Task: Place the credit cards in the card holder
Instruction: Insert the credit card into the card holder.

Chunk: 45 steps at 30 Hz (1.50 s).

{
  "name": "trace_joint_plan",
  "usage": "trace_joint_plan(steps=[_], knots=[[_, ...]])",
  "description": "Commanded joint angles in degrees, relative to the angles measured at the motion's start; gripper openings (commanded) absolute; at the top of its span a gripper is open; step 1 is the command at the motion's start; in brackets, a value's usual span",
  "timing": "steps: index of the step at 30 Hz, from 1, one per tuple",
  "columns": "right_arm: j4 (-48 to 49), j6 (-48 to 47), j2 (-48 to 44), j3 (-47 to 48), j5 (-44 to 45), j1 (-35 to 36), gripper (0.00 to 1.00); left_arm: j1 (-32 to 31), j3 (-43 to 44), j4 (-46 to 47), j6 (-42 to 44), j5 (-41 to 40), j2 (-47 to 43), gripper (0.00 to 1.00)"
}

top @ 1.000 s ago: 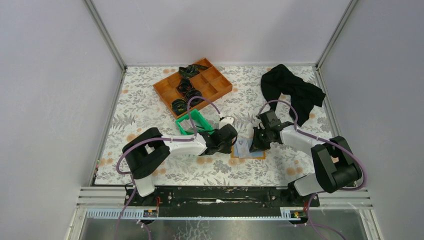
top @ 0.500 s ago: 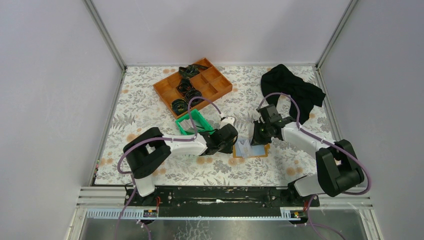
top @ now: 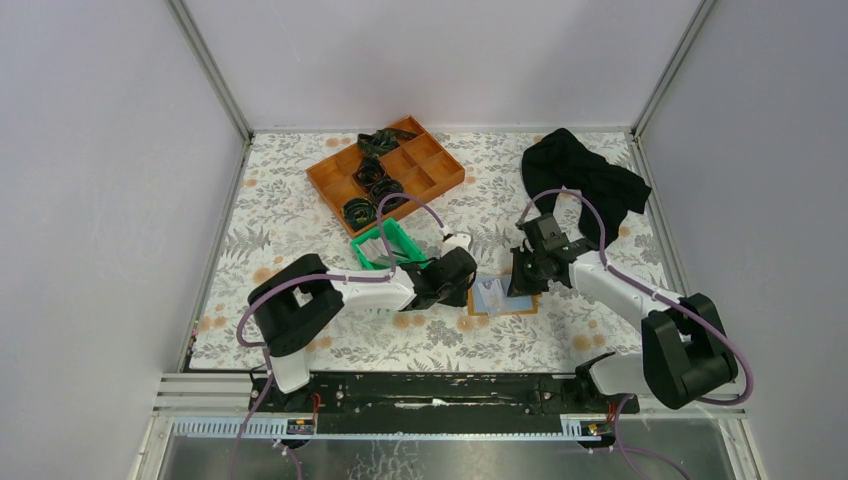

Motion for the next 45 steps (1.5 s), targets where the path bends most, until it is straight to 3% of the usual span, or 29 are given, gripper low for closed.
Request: trace_joint_plan(steps=[1, 17, 45], knots=[[-2.04, -1.48, -3.29, -0.71, -0.05, 1.33, 0.03, -0.79, -1.62, -5.27, 0.03, 2.62, 3.87, 0.33], [-2.42, 4.24, -3.50, -3.33, 0.62, 5.96, 0.00, -0.80, -1.08, -5.73, 0.10, 3.04, 4.38, 0.33], [3.34, 6.04, 1.65, -4.85, 0.11, 9.19, 0.00, -0.80, -1.29, -5.79, 0.28, 3.65, 4.78, 0.33]])
